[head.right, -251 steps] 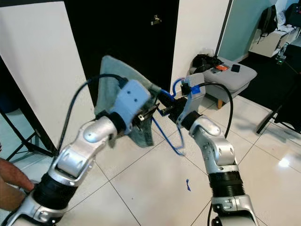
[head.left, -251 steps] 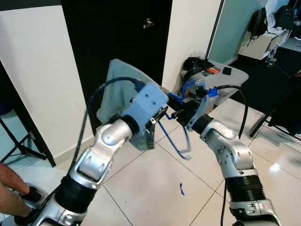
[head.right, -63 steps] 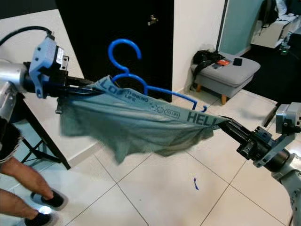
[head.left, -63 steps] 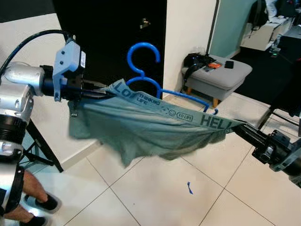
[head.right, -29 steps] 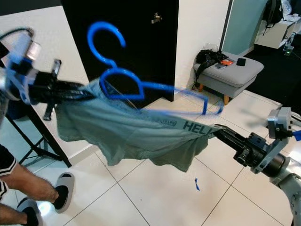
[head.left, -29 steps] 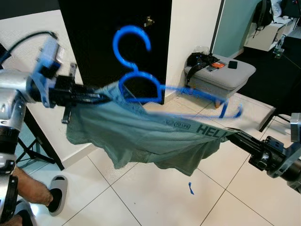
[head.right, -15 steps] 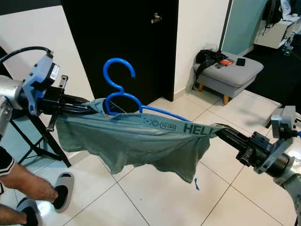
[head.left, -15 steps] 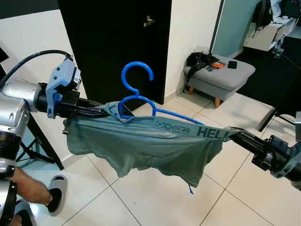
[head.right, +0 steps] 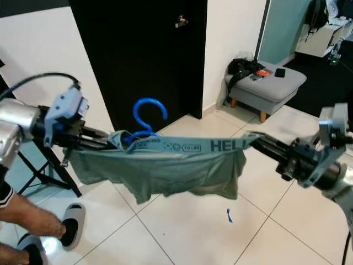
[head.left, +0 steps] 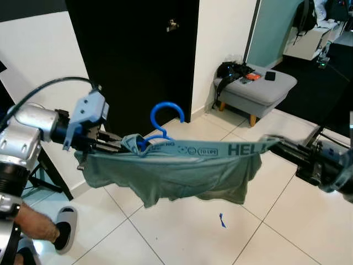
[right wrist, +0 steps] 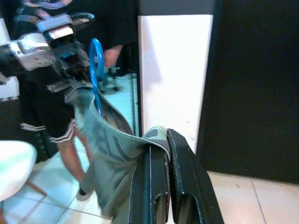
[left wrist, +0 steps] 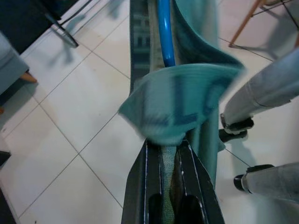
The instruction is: Hang hanger
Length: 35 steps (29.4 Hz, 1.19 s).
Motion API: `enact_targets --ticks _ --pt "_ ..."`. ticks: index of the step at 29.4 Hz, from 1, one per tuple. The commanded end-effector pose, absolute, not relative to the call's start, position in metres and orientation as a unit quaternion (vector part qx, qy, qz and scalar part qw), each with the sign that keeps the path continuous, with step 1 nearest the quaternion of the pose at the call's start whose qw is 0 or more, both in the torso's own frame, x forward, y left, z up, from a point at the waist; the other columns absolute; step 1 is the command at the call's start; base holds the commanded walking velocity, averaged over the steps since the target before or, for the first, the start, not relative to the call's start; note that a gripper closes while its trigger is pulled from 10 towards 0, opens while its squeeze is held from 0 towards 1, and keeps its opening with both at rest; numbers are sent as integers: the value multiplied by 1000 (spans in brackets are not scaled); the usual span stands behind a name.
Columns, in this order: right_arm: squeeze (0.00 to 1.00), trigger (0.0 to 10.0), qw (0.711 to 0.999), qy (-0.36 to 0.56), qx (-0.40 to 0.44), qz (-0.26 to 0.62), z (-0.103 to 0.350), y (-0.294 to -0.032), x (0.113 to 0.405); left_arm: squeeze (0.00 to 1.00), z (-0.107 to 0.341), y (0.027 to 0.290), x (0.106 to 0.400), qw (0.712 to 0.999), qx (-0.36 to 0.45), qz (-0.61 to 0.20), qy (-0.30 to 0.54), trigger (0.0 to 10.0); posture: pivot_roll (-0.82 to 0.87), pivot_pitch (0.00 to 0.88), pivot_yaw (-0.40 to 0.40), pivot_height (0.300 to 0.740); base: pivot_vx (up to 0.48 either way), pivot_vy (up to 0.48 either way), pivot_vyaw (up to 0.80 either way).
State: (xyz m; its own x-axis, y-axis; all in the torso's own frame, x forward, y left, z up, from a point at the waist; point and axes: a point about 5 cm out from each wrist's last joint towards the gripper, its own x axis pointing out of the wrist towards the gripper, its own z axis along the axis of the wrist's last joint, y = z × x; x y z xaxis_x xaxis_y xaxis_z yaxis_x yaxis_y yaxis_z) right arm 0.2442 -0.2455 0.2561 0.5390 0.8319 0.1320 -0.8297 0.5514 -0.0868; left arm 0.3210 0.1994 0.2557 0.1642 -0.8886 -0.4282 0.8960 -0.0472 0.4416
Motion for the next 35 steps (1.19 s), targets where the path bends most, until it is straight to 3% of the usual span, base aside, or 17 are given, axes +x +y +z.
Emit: enact_targets --ticks 1,2,5,8,10,16,26,28,29,30,32,33,34,35 --pt "0 0 868 -69 -12 492 257 -240 246 0 253 195 318 679 329 -656 6 6745 -17 0 -3 740 0 0 0" --pt "0 0 855 -63 -16 515 258 -232 248 0 254 188 318 673 328 -663 -4 7176 -13 0 -7 740 0 0 0" --pt "0 0 846 -59 -19 529 258 -227 249 0 254 183 317 670 328 -665 -10 7176 -13 0 -7 740 0 0 0" --pt "0 0 828 -54 -16 558 256 -212 252 0 260 171 319 678 306 -666 -53 5843 -18 0 -10 740 0 0 0" --pt "0 0 825 -53 -14 562 255 -208 254 0 263 168 319 679 296 -668 -69 5843 -18 0 -11 740 0 0 0" --pt "0 0 830 -41 -17 556 250 -209 260 0 274 166 315 682 276 -669 -101 6235 -15 0 -15 740 0 0 0" --pt "0 0 834 -49 -20 549 251 -204 266 0 256 163 315 684 296 -663 -72 6588 -17 0 -15 740 0 0 0" --pt "0 3961 852 -25 -37 522 243 -206 275 0 254 157 312 682 282 -670 -82 6627 -19 0 -18 740 0 0 0" --pt "0 3961 852 -25 -37 522 243 -206 275 0 254 157 312 682 282 -670 -82 6627 -19 0 -18 740 0 0 0" --pt "0 10000 862 -5 -47 505 236 -208 280 0 255 154 309 678 273 -676 -91 6824 -17 0 -20 740 0 0 0" --pt "0 10000 862 -5 -47 505 236 -208 280 0 255 154 309 678 273 -676 -91 6824 -17 0 -20 740 0 0 0" --pt "122 10000 868 9 -53 493 230 -209 283 0 256 152 307 675 267 -681 -97 7020 -17 0 -20 740 0 0 0" --pt "122 10000 868 9 -53 493 230 -209 283 0 256 152 307 675 267 -681 -97 7020 -17 0 -20 740 0 0 0" --pt "1000 10000 872 21 -48 486 227 -210 284 0 255 148 303 666 262 -691 -101 7098 -15 0 -19 740 0 0 0"
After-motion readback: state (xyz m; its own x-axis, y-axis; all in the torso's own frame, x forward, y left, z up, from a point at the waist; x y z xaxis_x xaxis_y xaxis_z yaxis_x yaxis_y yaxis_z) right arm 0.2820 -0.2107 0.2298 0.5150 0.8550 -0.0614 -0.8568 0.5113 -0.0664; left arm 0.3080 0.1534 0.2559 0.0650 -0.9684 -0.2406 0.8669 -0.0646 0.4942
